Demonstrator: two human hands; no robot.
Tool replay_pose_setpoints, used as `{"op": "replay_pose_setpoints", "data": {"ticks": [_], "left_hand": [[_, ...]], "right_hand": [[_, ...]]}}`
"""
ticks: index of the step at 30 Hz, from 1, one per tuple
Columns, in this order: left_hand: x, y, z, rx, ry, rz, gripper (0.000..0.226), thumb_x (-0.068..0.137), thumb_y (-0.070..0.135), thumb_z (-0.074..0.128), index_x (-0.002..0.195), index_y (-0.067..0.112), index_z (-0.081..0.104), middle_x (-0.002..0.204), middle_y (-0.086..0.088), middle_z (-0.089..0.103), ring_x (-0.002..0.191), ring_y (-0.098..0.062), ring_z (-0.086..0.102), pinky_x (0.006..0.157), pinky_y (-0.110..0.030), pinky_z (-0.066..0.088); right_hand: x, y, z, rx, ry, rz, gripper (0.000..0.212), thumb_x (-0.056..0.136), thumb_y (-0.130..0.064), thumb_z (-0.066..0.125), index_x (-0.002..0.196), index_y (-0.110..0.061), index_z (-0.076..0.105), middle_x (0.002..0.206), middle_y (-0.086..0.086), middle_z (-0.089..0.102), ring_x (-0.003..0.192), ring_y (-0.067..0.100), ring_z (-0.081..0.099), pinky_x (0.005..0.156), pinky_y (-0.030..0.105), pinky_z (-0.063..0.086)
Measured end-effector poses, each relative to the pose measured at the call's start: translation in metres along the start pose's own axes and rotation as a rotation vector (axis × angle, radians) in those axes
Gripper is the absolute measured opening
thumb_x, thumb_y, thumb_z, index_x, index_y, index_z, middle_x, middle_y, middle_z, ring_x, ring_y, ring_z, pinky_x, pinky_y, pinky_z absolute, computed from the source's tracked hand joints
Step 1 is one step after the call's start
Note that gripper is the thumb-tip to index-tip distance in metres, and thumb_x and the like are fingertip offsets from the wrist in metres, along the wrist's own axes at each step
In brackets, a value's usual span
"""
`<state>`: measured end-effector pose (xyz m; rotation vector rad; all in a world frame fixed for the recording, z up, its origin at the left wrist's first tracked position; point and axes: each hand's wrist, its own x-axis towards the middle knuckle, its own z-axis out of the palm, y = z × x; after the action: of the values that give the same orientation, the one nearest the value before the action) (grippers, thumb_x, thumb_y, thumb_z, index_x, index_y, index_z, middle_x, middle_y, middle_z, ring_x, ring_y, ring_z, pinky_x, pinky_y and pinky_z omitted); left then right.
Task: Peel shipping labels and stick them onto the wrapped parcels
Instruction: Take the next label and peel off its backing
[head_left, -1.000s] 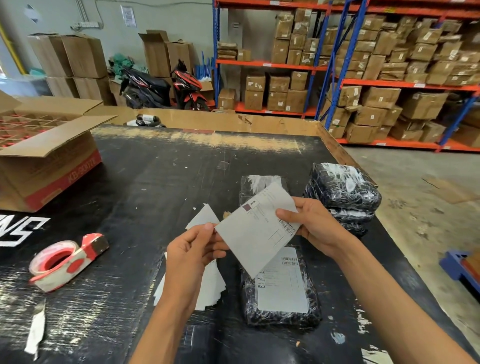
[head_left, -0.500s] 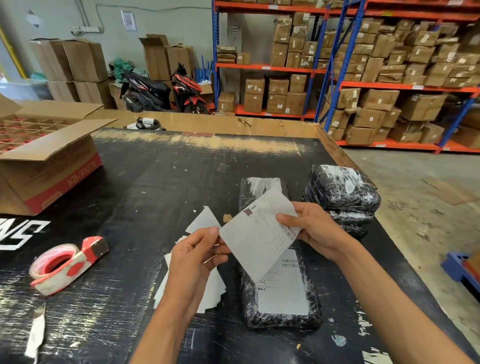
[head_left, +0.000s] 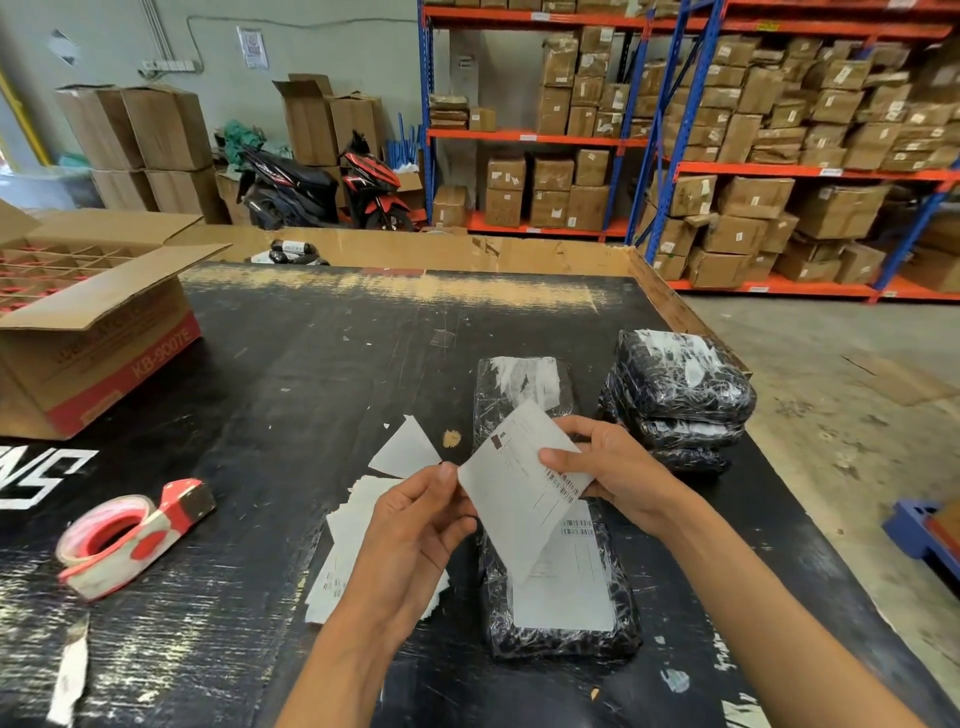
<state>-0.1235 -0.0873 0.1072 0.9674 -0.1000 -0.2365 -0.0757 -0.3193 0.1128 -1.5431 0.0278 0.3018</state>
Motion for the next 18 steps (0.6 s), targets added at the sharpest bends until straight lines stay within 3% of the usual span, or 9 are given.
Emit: {"op": "replay_pose_setpoints", "data": {"ticks": [2, 4, 6, 10, 15, 18], "left_hand": [[0.001, -0.002, 0.004, -0.004, 0.007, 0.009, 0.017, 0.076, 0.029, 0.068, 0.075, 0.016, 0.079, 0.079, -0.001, 0.075, 0.064, -0.007, 0.067, 0.058, -0.018, 0.056], [0.001, -0.004, 0.010, 0.007, 0.033, 0.023, 0.020, 0.073, 0.032, 0.071, 0.077, 0.015, 0.080, 0.078, -0.002, 0.074, 0.063, -0.006, 0.066, 0.057, -0.017, 0.055], [0.002, -0.007, 0.014, 0.026, 0.077, 0.045, 0.021, 0.073, 0.032, 0.071, 0.079, 0.013, 0.079, 0.078, -0.005, 0.073, 0.064, -0.008, 0.066, 0.058, -0.018, 0.055], [0.001, -0.012, 0.023, 0.078, 0.134, 0.117, 0.018, 0.079, 0.029, 0.068, 0.075, 0.015, 0.078, 0.069, -0.003, 0.068, 0.062, -0.008, 0.064, 0.059, -0.018, 0.055], [0.001, -0.015, 0.031, 0.172, 0.153, 0.179, 0.029, 0.076, 0.039, 0.070, 0.081, 0.012, 0.079, 0.069, -0.007, 0.069, 0.064, -0.011, 0.064, 0.062, -0.020, 0.055], [0.000, -0.016, 0.032, 0.214, 0.162, 0.201, 0.031, 0.077, 0.041, 0.070, 0.081, 0.011, 0.079, 0.068, -0.009, 0.069, 0.063, -0.013, 0.064, 0.061, -0.020, 0.054]], "right_hand": [[-0.002, 0.001, 0.007, -0.143, 0.095, -0.014, 0.048, 0.083, -0.024, 0.080, 0.127, -0.023, 0.060, 0.115, 0.007, 0.073, 0.099, 0.020, 0.071, 0.072, 0.025, 0.055], [-0.005, 0.002, 0.015, -0.311, 0.255, -0.073, 0.048, 0.083, -0.032, 0.080, 0.126, -0.034, 0.058, 0.122, -0.005, 0.057, 0.106, 0.011, 0.059, 0.077, 0.023, 0.046], [-0.011, -0.001, 0.023, -0.319, 0.370, -0.185, 0.039, 0.084, -0.033, 0.079, 0.120, -0.035, 0.062, 0.115, -0.007, 0.056, 0.098, 0.006, 0.057, 0.078, 0.023, 0.045], [-0.032, -0.016, 0.035, -0.182, 0.129, -0.350, 0.014, 0.088, -0.022, 0.077, 0.102, -0.024, 0.075, 0.092, 0.002, 0.075, 0.080, 0.011, 0.070, 0.073, 0.023, 0.054], [-0.047, -0.021, 0.046, -0.185, -0.029, -0.422, 0.018, 0.085, -0.014, 0.078, 0.103, -0.013, 0.079, 0.095, 0.010, 0.079, 0.089, 0.019, 0.075, 0.077, 0.022, 0.056], [-0.052, -0.023, 0.047, -0.172, -0.039, -0.438, 0.027, 0.078, -0.020, 0.081, 0.102, -0.007, 0.079, 0.095, 0.012, 0.079, 0.093, 0.030, 0.076, 0.085, 0.033, 0.061]]}}
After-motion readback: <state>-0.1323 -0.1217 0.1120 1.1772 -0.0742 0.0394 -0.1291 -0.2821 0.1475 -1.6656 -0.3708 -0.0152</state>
